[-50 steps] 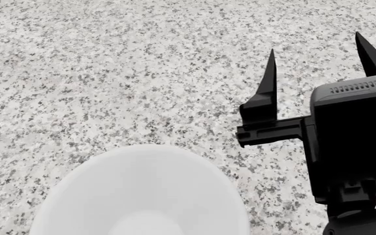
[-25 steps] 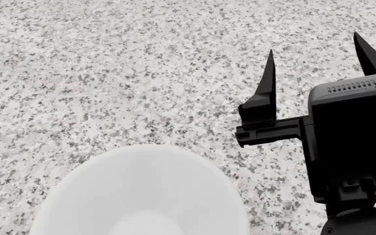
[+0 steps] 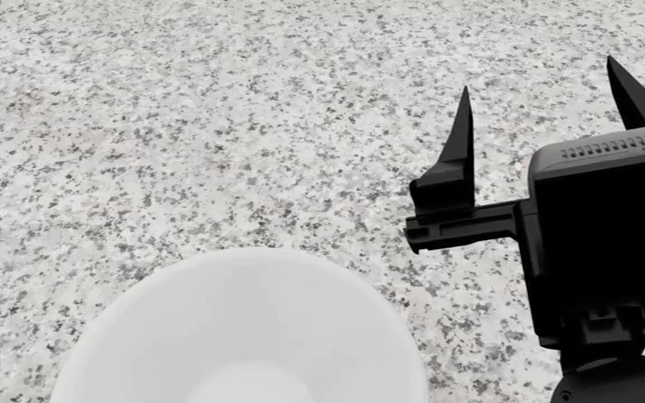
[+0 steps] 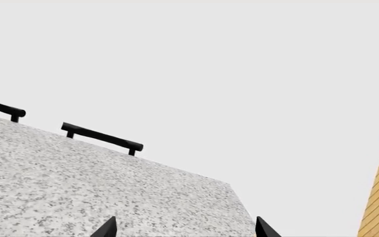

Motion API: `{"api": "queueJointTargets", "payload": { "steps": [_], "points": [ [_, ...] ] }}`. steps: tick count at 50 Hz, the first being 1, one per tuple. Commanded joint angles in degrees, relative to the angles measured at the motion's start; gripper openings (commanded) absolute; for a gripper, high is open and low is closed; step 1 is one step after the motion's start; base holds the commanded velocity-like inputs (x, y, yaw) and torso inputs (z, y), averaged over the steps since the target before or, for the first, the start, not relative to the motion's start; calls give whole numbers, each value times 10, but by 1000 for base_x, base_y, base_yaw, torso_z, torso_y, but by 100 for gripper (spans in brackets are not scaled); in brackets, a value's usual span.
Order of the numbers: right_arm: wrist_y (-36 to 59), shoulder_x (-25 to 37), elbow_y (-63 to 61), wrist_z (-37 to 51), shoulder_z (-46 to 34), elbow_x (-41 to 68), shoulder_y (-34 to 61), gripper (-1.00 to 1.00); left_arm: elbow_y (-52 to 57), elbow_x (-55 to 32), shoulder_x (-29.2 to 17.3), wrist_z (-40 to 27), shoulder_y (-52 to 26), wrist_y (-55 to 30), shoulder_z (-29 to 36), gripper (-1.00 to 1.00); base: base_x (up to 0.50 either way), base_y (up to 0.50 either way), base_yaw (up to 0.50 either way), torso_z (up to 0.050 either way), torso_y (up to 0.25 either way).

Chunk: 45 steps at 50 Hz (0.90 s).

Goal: Place the eggs and milk next to the bowl.

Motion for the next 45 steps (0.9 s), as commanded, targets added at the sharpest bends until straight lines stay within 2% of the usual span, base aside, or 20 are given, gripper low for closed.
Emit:
{"api": "queueJointTargets", "payload": {
  "steps": [1,23,45],
  "points": [
    [2,-6,-6,-11,12,-14,-4,100,-75,41,51,-4,-73,2,31,100,0,0,0,0,0],
    [-6,-6,4,-8,4,-18,-8,100,-242,144,121,36,-173,71,108,100,0,0,0,0,0],
    [-5,-2,6,-6,2,-17,-7,100,-300,183,133,39,-195,97,129,100,0,0,0,0,0]
  ]
}}
